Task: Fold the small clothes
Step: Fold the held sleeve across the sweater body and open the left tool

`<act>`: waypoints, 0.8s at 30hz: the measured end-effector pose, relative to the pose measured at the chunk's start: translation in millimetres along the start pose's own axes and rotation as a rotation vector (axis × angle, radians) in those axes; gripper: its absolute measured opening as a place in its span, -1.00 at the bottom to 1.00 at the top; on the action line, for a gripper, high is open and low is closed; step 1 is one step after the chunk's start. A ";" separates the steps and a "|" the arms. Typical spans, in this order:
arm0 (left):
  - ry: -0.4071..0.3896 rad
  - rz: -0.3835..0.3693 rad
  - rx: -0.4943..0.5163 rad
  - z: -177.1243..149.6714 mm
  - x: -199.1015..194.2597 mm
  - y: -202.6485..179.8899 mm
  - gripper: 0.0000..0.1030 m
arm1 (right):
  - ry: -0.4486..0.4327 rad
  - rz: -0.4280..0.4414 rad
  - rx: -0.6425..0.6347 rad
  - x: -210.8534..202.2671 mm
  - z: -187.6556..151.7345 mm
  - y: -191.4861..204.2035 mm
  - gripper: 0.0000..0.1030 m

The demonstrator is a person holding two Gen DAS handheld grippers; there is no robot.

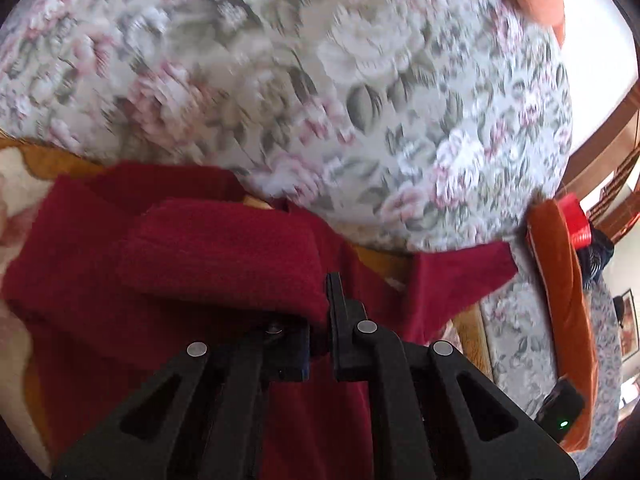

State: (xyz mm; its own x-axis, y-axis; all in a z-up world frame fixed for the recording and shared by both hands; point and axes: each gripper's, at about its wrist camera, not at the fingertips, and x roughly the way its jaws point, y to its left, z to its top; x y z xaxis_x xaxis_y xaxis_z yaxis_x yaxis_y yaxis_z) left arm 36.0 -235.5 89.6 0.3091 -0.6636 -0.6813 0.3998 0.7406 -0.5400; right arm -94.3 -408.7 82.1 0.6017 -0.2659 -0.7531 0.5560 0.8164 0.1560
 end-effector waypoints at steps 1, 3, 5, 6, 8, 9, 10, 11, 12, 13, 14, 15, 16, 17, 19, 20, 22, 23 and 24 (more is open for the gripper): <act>0.033 0.000 0.015 -9.4 16.9 -6.6 -0.89 | -0.004 -0.013 0.019 1.4 2.4 -7.9 0.63; 0.075 0.036 0.052 -25.1 39.5 -15.2 -0.88 | -0.013 -0.050 0.057 2.6 5.6 -23.6 0.63; 0.080 0.058 0.095 -28.9 41.2 -19.6 -0.86 | -0.022 -0.080 0.113 2.5 8.3 -40.8 0.63; 0.073 0.064 0.125 -29.5 33.9 -21.9 -0.80 | -0.028 -0.090 0.151 1.7 9.6 -49.7 0.63; 0.052 0.062 0.167 -26.2 12.5 -25.1 -0.52 | -0.013 -0.083 0.213 2.9 10.0 -60.2 0.63; 0.045 0.057 0.174 -21.6 -0.1 -25.1 -0.14 | 0.000 -0.050 0.237 4.7 9.7 -62.4 0.63; 0.029 0.048 0.176 -19.4 -13.9 -22.3 0.08 | 0.010 -0.009 0.247 6.1 9.6 -61.2 0.63; -0.007 0.040 0.173 -17.4 -32.7 -16.9 0.37 | 0.018 0.019 0.240 6.4 9.3 -57.4 0.63; -0.044 0.053 0.168 -16.4 -48.2 -10.6 0.48 | 0.026 0.050 0.215 5.9 9.6 -49.5 0.63; -0.077 0.073 0.162 -16.3 -62.3 -3.4 0.51 | 0.027 0.075 0.174 4.0 10.1 -39.0 0.63; -0.106 0.097 0.157 -16.3 -76.5 6.5 0.53 | 0.024 0.082 0.135 1.8 10.0 -28.5 0.63; -0.115 0.117 0.153 -17.3 -84.6 15.7 0.53 | 0.014 0.083 0.081 -2.0 10.2 -15.3 0.63; -0.118 0.142 0.145 -17.9 -90.6 24.9 0.53 | 0.006 0.082 0.045 -4.8 8.5 -5.2 0.63; -0.127 0.182 0.126 -19.3 -96.7 37.7 0.53 | -0.005 0.089 0.008 -7.8 6.6 5.4 0.63; -0.147 0.229 0.086 -23.4 -102.3 59.9 0.53 | -0.020 0.117 -0.064 -12.7 4.0 27.3 0.63; -0.154 0.252 0.073 -25.4 -100.9 69.2 0.53 | -0.017 0.116 -0.100 -13.2 4.0 37.9 0.63; -0.155 0.324 0.046 -27.6 -93.4 89.4 0.53 | -0.028 0.092 -0.206 -15.1 4.6 63.8 0.63; -0.155 0.340 0.038 -28.8 -88.8 97.0 0.53 | -0.037 0.076 -0.286 -15.4 4.2 80.5 0.63; -0.152 0.356 0.034 -29.3 -82.9 104.3 0.53 | -0.049 0.061 -0.352 -13.8 4.5 93.7 0.63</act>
State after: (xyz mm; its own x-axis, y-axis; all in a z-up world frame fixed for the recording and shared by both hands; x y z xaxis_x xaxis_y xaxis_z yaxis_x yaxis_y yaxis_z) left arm 26.8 -100.1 75.2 0.5573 -0.3758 -0.7404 0.2724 0.9251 -0.2645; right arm -47.9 -330.8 110.0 0.6589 -0.2285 -0.7167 0.2916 0.9558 -0.0366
